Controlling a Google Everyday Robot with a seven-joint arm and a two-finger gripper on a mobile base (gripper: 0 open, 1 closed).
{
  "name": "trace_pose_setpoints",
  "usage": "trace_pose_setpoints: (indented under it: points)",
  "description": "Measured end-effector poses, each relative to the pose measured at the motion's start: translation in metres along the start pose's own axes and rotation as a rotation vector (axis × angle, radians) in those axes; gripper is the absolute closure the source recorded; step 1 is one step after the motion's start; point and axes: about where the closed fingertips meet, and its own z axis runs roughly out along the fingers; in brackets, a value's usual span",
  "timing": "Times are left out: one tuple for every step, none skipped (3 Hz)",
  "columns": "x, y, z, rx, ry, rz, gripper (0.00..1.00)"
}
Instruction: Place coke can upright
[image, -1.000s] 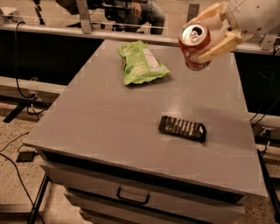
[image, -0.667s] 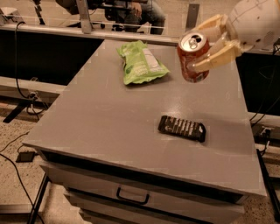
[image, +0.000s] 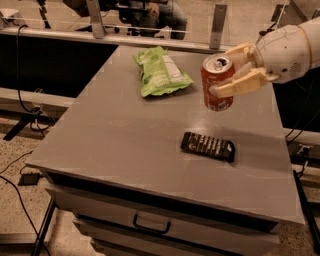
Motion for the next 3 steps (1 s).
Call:
trace_pose_setpoints:
  points:
    - [0.021,-0.004,0.004,0.033,-0.029,0.056,1.00]
    - [0.040,-0.014,0.005,0.064,-0.050,0.094,0.85]
    - [0.056,-0.017,0.009,0.088,-0.100,0.137,0.62]
